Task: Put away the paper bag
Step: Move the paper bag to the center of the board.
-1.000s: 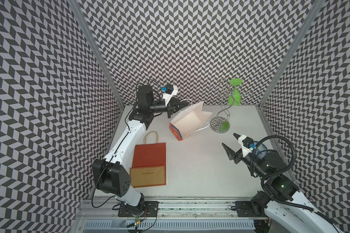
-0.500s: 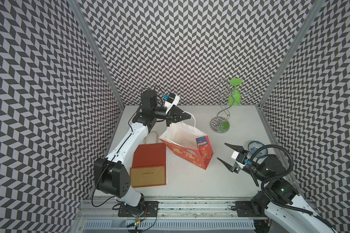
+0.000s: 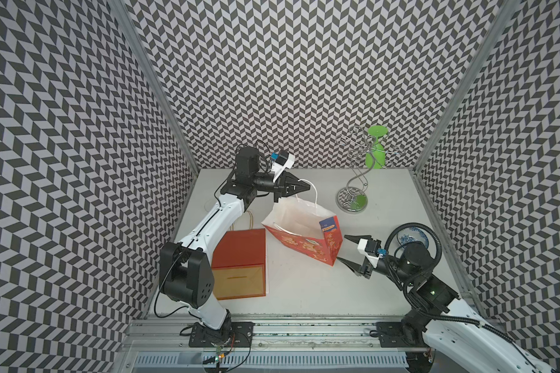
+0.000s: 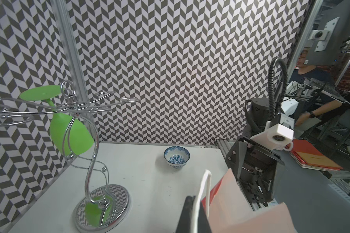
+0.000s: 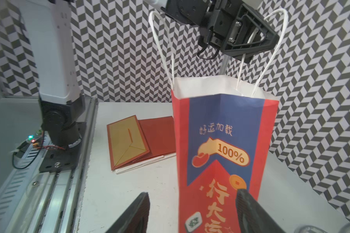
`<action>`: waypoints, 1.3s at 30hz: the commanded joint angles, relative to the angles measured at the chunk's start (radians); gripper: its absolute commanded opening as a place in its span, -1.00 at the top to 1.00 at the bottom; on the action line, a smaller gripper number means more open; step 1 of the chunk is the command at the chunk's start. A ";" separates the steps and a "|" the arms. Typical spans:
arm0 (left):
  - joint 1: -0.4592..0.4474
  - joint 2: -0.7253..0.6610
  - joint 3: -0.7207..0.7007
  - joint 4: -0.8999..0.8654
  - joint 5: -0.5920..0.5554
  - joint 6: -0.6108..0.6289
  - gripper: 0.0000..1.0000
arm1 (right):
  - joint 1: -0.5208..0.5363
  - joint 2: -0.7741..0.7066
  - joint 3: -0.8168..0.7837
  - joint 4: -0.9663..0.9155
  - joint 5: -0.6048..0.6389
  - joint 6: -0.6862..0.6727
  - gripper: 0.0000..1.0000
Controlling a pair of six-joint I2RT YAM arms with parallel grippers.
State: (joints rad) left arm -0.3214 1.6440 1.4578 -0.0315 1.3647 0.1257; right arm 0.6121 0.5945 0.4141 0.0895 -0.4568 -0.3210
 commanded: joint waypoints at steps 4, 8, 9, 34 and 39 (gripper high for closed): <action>-0.022 0.024 0.012 0.025 -0.089 -0.039 1.00 | -0.003 -0.005 -0.009 -0.037 0.041 0.033 -0.43; -0.028 0.045 0.038 0.024 -0.122 -0.054 0.97 | -0.002 0.026 -0.008 -0.010 0.141 0.047 -0.43; -0.028 0.048 0.039 0.024 -0.122 -0.054 0.94 | -0.003 0.038 -0.006 0.000 0.180 0.053 -0.43; -0.034 -0.049 -0.002 0.039 0.019 -0.035 1.00 | -0.106 0.335 0.157 0.152 0.128 -0.077 -0.54; -0.035 -0.045 -0.002 0.039 0.015 -0.039 1.00 | -0.106 0.322 0.149 0.151 -0.048 -0.132 -0.37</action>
State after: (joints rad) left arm -0.3511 1.6264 1.4654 -0.0158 1.3594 0.0811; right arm 0.5091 0.9314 0.5537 0.1822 -0.3679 -0.4000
